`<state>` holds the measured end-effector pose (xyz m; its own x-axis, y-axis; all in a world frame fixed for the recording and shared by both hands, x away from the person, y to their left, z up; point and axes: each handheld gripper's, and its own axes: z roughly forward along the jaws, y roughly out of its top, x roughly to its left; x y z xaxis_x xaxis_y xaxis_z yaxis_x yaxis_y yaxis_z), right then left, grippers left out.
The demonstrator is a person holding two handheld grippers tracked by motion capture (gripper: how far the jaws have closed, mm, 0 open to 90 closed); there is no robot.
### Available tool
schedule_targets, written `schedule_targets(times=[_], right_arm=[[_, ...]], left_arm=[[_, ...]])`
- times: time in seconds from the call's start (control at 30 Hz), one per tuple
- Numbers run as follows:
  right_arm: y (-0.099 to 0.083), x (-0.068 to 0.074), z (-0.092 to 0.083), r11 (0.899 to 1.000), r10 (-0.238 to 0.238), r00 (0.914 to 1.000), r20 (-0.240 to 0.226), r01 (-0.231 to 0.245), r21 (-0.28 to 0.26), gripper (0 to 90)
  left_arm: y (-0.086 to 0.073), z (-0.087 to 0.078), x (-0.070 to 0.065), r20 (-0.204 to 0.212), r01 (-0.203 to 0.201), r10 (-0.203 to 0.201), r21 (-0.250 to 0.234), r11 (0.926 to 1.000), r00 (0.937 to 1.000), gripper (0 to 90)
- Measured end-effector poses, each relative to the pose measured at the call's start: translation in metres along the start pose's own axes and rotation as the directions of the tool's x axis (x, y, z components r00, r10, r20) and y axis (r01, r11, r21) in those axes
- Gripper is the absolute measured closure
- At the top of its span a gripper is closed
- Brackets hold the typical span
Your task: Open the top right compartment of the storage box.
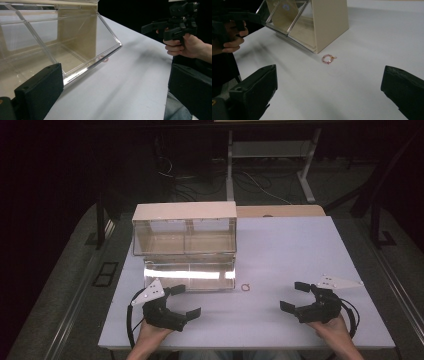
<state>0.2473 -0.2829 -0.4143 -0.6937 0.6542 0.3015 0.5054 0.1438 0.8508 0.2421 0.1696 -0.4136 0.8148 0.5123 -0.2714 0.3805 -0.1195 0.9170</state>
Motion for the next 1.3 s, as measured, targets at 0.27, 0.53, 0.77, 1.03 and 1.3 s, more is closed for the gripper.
schedule_targets(times=[0.27,0.53,0.77,1.03,1.3], right_arm=[[0.0,-0.002,-0.002,1.0,0.008,1.0,-0.001,-0.008,0.019,0.9],[-0.002,-0.005,-0.005,0.999,0.035,0.9993,0.012,-0.036,0.022,0.9],[-0.003,-0.009,-0.009,0.999,0.05,0.9983,0.03,-0.051,0.008,0.9],[-0.003,-0.009,-0.011,0.998,0.054,0.9979,0.034,-0.055,0.006,0.9],[-0.004,-0.009,-0.012,0.998,0.056,0.9976,0.039,-0.056,0.001,0.9]], left_arm=[[0.001,-0.001,-0.001,0.005,0.006,-0.006,0.007,1.0,1.0,0.0],[0.003,0.002,-0.004,0.023,0.005,-0.006,0.054,0.9985,0.9997,0.0],[0.007,0.002,-0.005,0.031,-0.001,-0.002,0.09,0.996,0.9995,0.0],[0.013,0.003,-0.008,0.047,-0.001,-0.005,0.128,0.9918,0.9989,0.0],[0.023,0.004,-0.01,0.05,-0.015,0.007,0.16,0.987,0.9987,5.1]])
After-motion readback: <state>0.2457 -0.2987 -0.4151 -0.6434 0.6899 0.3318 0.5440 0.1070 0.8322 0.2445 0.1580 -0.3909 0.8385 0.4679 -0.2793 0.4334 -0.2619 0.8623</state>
